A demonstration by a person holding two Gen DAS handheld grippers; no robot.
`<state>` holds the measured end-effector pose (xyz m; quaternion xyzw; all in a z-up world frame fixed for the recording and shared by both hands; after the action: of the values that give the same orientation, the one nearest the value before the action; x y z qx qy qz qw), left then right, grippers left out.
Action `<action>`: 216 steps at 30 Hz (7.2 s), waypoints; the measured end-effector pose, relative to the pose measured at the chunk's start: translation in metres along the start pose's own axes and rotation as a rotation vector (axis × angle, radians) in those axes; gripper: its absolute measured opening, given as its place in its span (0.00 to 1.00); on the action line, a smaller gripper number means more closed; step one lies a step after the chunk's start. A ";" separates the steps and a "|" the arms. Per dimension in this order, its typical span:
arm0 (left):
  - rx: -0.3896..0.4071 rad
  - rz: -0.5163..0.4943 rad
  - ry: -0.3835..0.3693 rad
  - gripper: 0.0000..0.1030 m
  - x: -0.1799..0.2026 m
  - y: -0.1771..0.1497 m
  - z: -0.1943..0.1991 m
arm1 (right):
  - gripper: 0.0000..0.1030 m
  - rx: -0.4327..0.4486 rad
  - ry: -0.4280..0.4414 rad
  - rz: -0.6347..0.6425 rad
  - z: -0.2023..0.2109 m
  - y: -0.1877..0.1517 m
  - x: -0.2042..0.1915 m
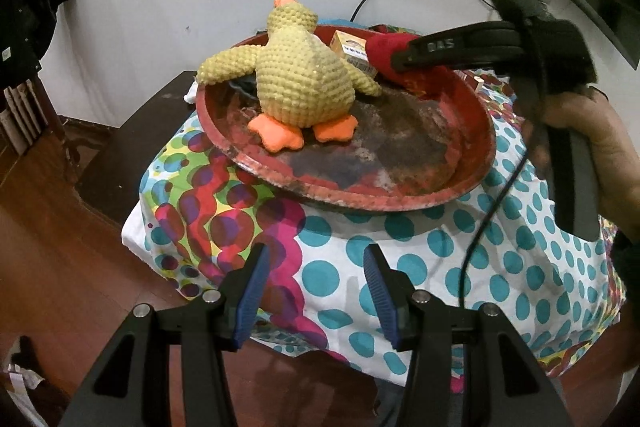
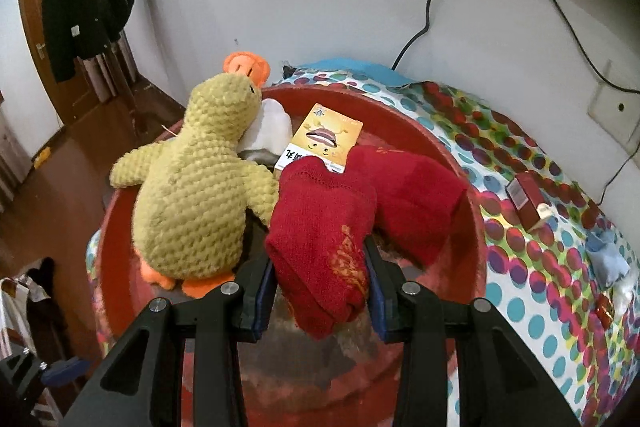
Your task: Organize objects
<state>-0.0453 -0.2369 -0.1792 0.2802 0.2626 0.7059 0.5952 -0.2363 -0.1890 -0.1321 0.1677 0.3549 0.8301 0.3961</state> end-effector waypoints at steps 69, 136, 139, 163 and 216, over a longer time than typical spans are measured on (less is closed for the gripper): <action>0.031 -0.344 -0.165 0.49 0.135 0.000 -0.005 | 0.59 -0.017 -0.161 -0.176 0.055 -0.121 0.341; -0.200 0.001 0.069 0.38 0.274 0.206 -0.298 | 0.24 0.021 -0.038 -0.300 0.066 -0.141 0.298; -0.188 -0.040 0.055 0.29 0.275 0.206 -0.295 | 0.24 0.019 -0.042 -0.296 0.063 -0.140 0.297; -0.102 -0.227 -0.073 0.29 0.295 0.158 -0.194 | 0.23 -0.006 -0.128 -0.209 0.062 -0.145 0.316; -0.002 -0.104 0.078 0.29 0.046 0.170 -0.067 | 0.23 -0.014 -0.160 -0.184 0.073 -0.152 0.330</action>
<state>-0.2164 -0.2200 -0.1031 0.2378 0.2990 0.6847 0.6207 -0.3218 0.1662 -0.1923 0.1975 0.3299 0.7768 0.4987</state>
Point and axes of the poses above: each gripper's, at about its wrist camera, not at the fingertips, and z roughly against the way its jaws point, x to its right, y to its top, the point moved 9 cm from there along -z, roughly the way its jaws point, and after that the axes turned 7 degrees about x, right-handed, at the moved point
